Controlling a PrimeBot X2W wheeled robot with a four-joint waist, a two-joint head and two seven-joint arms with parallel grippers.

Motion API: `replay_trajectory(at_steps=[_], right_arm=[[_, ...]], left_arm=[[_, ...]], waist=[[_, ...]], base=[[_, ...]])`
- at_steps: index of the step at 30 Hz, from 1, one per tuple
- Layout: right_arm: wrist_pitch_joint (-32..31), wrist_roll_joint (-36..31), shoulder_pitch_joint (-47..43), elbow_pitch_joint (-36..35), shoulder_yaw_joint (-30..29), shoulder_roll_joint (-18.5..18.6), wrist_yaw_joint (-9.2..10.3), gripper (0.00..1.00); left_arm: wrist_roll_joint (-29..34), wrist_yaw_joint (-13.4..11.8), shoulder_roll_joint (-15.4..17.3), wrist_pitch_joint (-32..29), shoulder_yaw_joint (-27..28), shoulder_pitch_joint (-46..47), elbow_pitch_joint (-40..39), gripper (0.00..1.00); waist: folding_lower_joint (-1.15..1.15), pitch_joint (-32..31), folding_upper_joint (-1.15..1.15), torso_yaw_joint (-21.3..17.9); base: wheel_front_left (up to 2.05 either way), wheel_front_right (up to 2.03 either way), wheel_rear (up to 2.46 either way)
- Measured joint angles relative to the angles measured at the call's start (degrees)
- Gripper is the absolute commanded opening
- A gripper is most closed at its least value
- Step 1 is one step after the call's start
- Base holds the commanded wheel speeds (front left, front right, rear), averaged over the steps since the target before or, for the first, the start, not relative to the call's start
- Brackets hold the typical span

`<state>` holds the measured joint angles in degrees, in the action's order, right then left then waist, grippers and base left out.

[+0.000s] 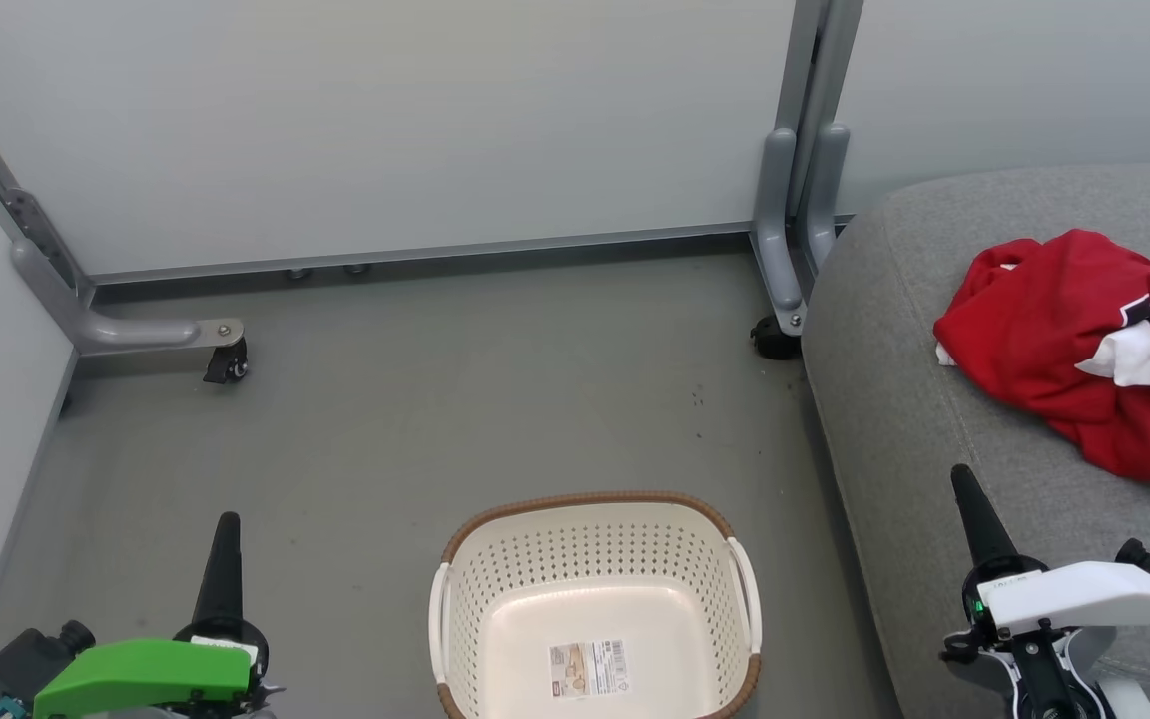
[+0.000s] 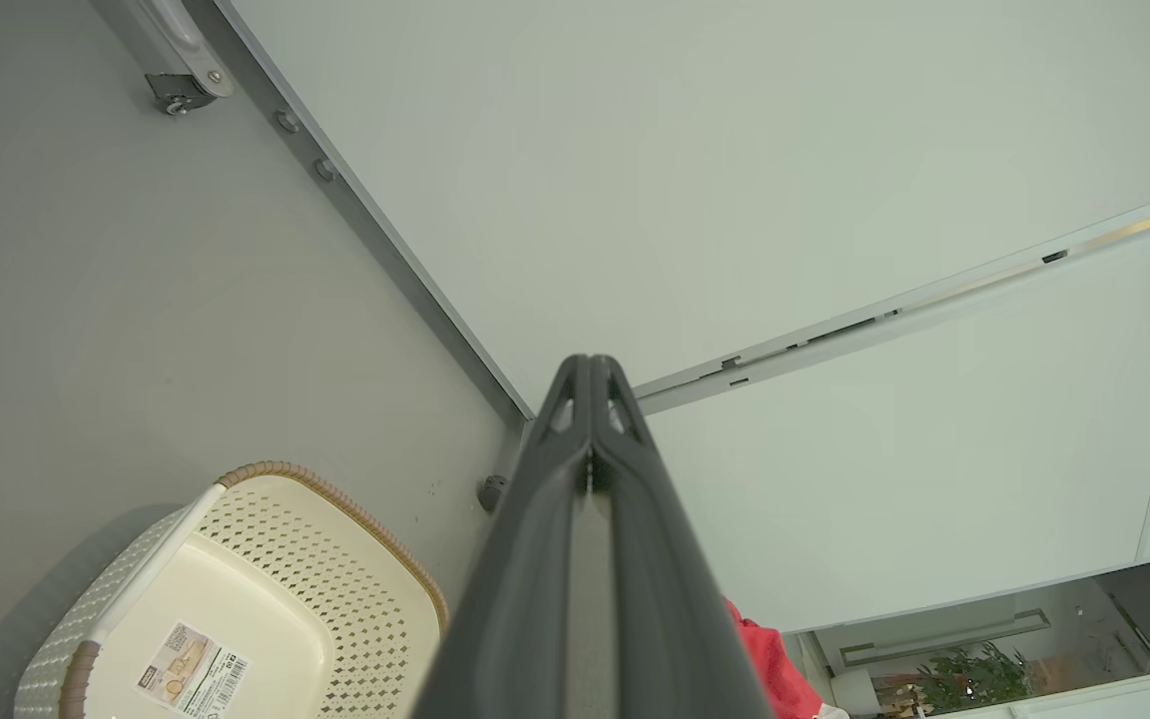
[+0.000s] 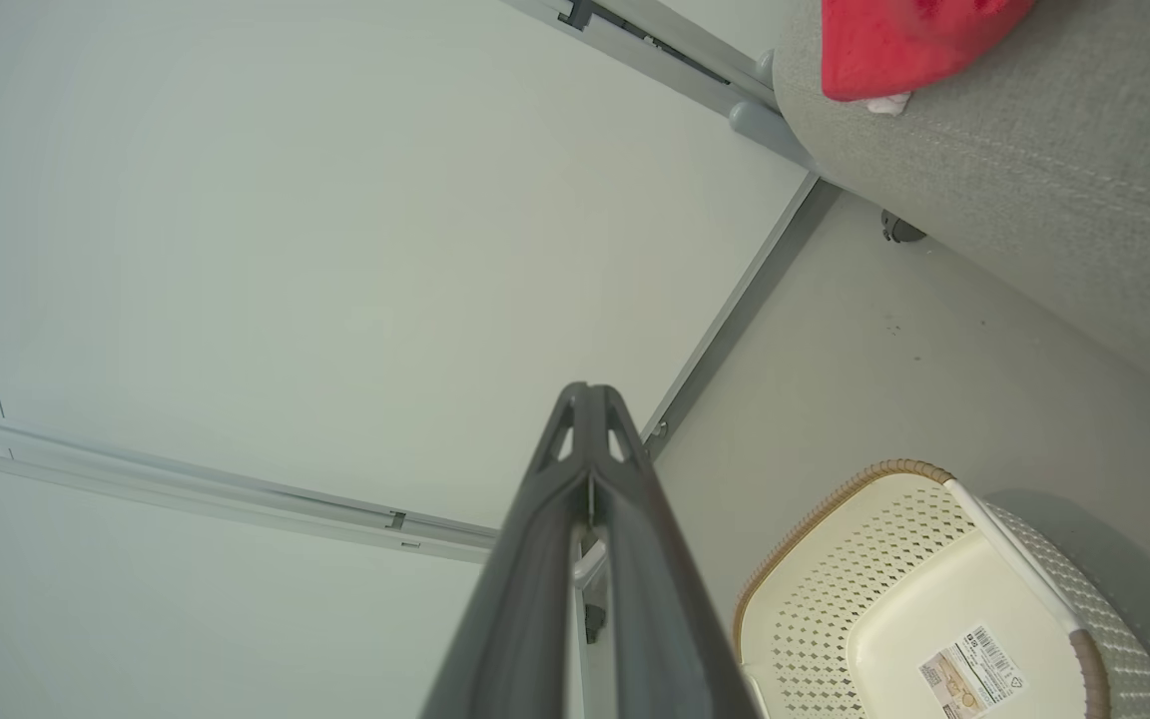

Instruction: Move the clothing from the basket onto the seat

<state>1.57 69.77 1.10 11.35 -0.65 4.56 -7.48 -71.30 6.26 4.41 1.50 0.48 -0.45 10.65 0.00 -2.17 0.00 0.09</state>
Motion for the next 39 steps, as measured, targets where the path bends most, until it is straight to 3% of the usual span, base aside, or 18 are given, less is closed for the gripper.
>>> replay_trajectory(at_steps=[39], right_arm=[[-5.1,19.2,3.8,2.0,-2.9,-0.1,0.0,0.0]], left_arm=[[-18.0,0.9,-0.1,-5.1,3.2,4.7,2.6,0.0]], waist=[[0.0,1.8,0.0,-0.1]], base=[[0.0,0.0,0.0]])
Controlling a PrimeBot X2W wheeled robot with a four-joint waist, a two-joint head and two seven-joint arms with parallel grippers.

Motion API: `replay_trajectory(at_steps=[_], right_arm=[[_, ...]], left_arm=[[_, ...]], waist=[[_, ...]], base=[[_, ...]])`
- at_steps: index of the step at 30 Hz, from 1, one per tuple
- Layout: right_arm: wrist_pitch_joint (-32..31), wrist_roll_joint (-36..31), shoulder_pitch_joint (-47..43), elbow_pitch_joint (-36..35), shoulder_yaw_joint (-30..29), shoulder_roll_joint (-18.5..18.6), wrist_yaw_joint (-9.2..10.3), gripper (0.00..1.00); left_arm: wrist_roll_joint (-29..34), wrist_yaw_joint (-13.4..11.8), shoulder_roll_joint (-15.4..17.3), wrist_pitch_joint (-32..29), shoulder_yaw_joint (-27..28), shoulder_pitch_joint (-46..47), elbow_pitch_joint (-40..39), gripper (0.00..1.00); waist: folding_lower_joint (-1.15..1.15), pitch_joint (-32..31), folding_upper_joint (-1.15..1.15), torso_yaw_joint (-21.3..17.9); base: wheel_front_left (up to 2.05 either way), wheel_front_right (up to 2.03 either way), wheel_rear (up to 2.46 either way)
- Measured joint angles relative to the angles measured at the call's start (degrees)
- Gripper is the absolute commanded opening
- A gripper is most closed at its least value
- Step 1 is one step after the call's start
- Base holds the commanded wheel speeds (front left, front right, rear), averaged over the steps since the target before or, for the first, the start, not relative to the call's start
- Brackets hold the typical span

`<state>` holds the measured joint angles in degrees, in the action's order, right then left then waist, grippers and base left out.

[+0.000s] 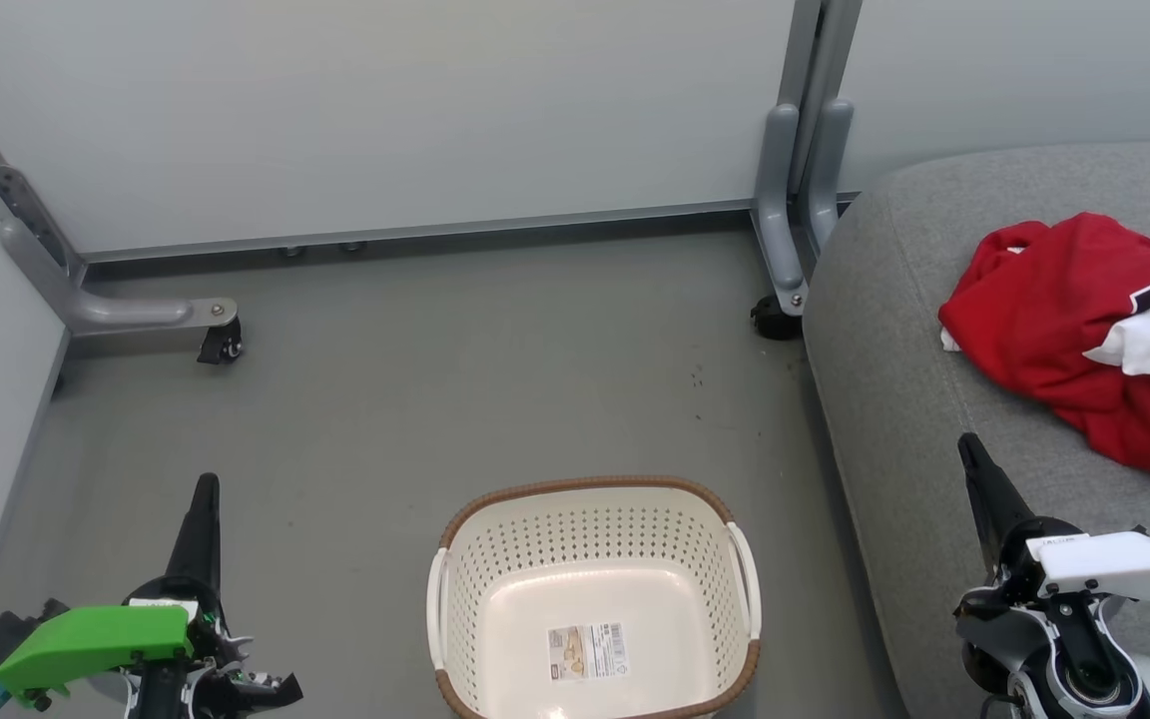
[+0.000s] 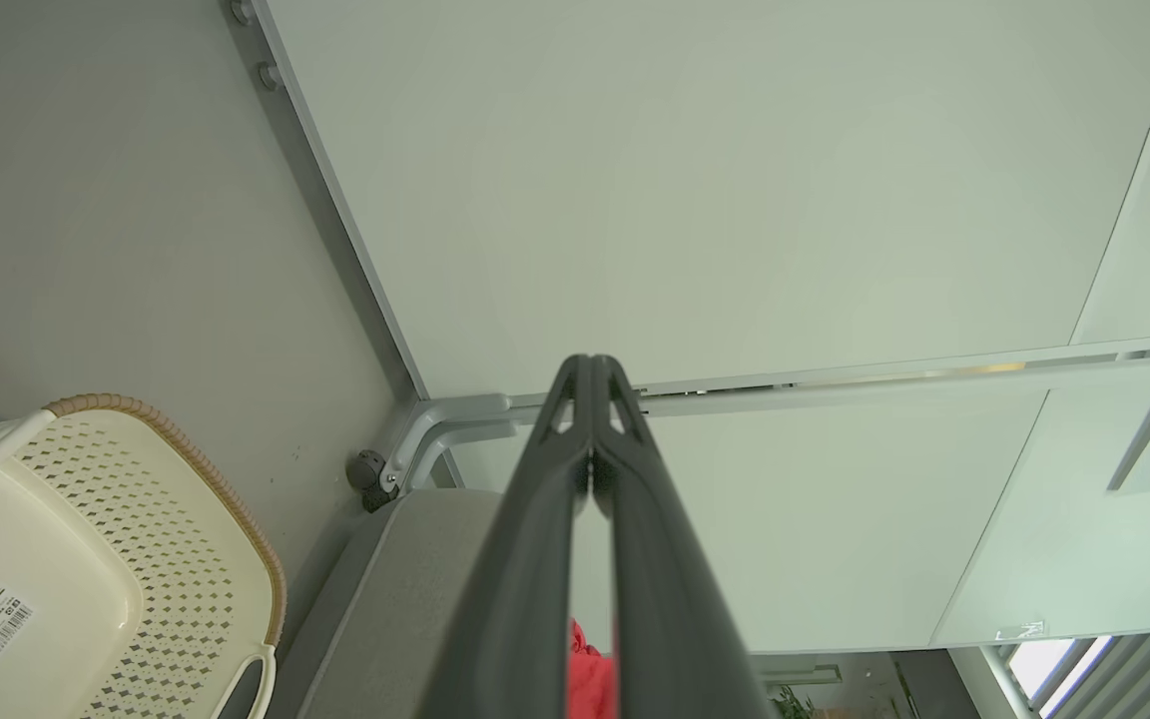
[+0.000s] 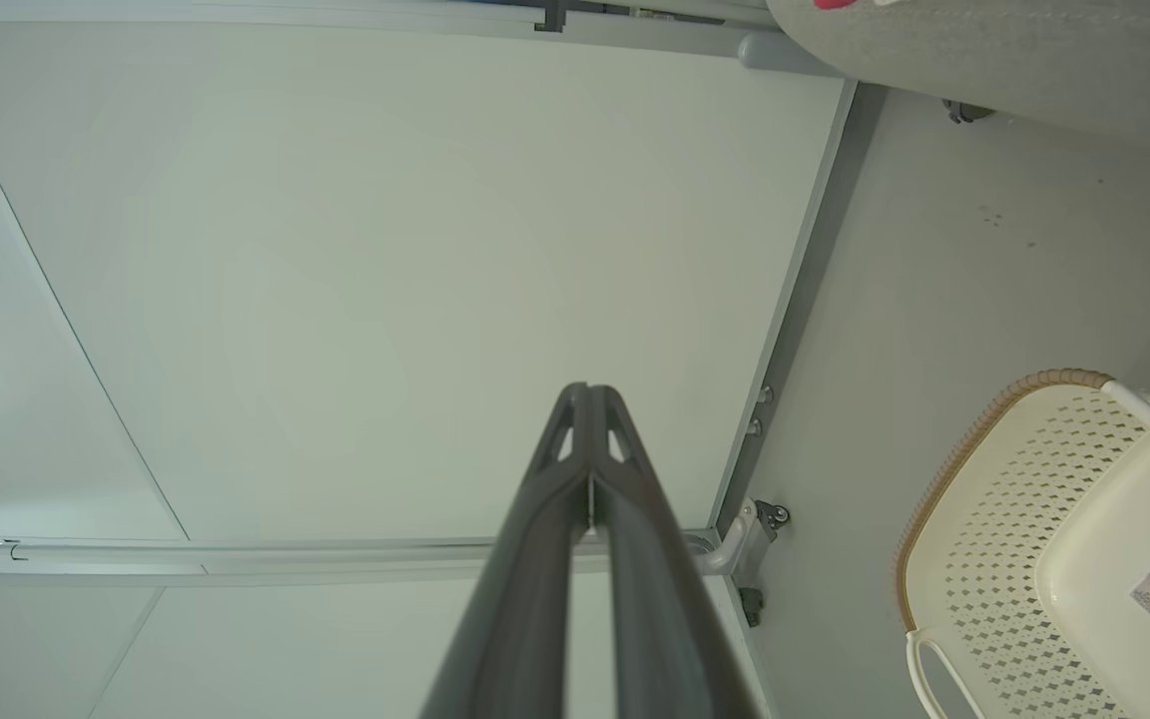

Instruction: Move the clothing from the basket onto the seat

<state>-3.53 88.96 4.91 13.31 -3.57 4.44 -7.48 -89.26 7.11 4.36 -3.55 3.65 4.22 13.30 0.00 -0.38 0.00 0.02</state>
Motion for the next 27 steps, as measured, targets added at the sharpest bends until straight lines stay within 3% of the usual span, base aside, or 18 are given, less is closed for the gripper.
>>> replay_trajectory(at_steps=[12,27], right_arm=[[-1.4,5.0,1.0,0.6,-0.9,-0.1,0.0,0.0],[-1.5,4.9,1.0,0.6,-1.2,-0.3,0.0,0.0]], left_arm=[[-4.5,0.2,-0.1,-1.4,0.9,1.3,0.7,0.0],[-4.5,0.2,-0.2,-1.7,1.3,1.5,0.7,0.0]], waist=[[0.0,0.6,0.0,0.0],[0.0,0.6,0.0,0.0]], base=[[0.0,0.0,0.0],[0.0,0.0,0.0]])
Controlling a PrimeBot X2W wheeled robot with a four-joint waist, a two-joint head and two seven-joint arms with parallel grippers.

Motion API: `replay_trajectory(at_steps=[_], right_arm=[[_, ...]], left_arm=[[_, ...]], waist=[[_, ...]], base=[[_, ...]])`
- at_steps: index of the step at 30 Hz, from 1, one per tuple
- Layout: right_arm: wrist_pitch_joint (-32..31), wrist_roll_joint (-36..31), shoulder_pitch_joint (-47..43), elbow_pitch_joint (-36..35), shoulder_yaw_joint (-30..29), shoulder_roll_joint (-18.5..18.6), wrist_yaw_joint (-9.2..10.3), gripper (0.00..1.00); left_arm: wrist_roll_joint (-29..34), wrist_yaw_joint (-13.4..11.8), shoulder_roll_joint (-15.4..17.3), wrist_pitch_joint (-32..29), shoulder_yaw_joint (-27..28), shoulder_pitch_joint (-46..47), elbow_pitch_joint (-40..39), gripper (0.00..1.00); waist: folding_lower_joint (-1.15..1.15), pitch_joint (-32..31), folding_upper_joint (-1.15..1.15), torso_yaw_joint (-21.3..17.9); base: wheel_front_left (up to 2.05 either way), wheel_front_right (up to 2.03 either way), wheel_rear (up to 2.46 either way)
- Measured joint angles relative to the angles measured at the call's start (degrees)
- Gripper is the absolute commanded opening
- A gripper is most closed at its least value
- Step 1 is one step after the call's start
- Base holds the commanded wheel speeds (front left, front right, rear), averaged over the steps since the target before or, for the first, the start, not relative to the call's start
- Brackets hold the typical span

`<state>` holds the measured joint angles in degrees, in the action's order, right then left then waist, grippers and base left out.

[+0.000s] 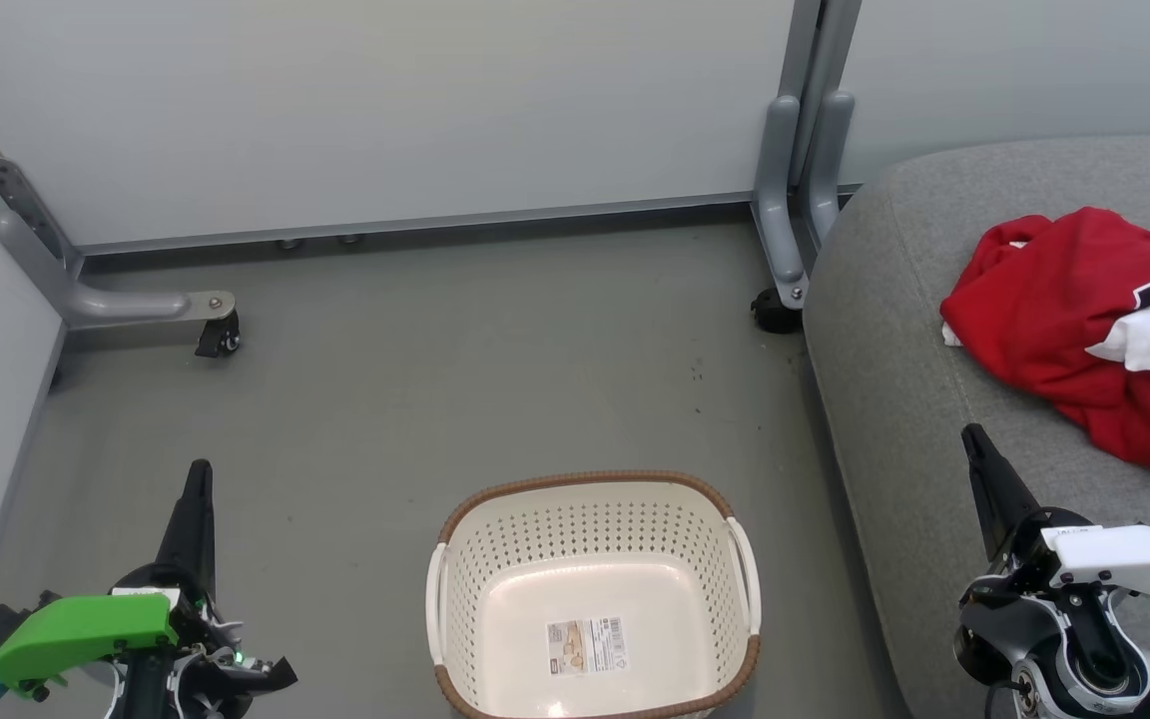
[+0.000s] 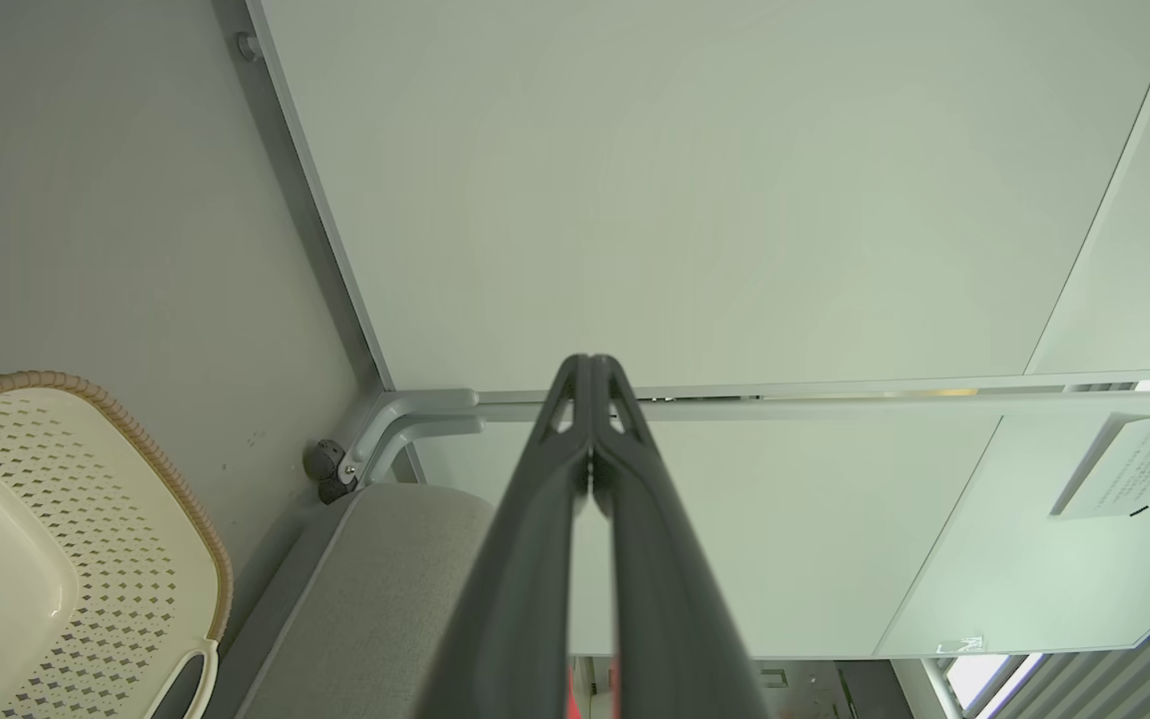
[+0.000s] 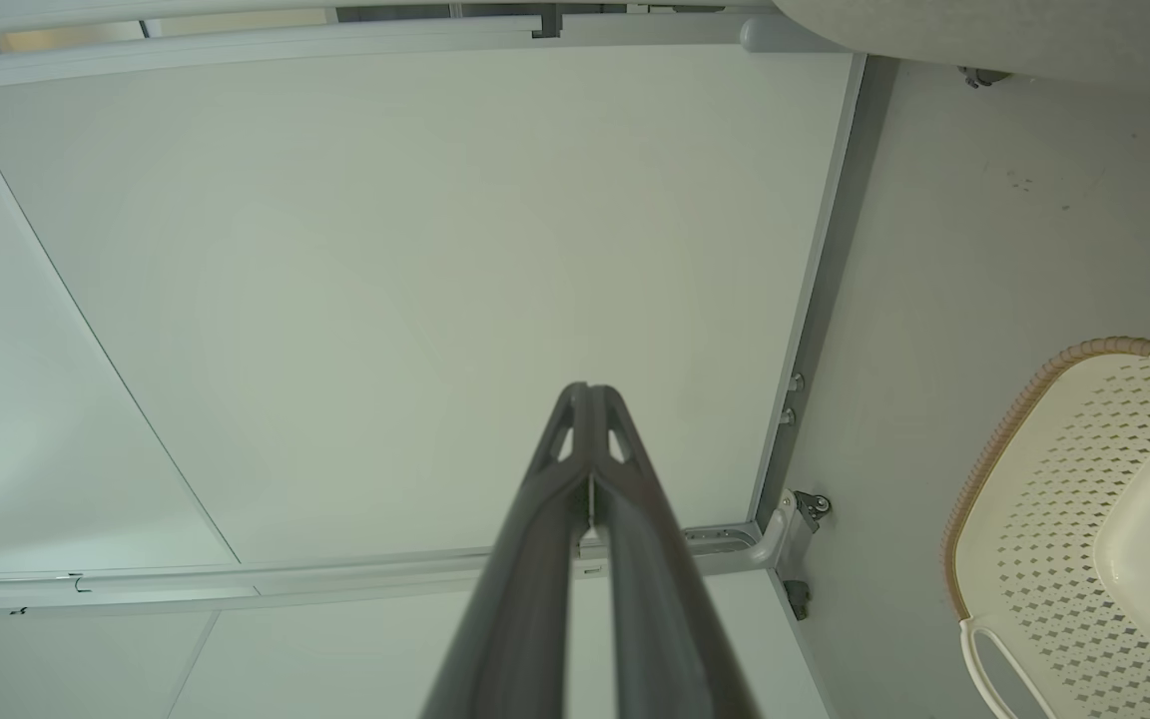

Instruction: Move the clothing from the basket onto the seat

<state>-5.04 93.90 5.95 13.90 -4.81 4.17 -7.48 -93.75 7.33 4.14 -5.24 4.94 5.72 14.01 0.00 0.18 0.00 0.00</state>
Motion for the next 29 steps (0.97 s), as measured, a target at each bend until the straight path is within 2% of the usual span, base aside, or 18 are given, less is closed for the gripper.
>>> replay_trajectory(at_steps=[29], right_arm=[[-0.5,-0.4,0.0,0.0,-0.5,-0.3,0.0,0.0]], left_arm=[[0.3,0.0,-0.4,-0.4,0.5,0.1,0.0,0.0]], waist=[[0.0,0.0,0.0,0.0]], base=[[0.0,0.0,0.0]])
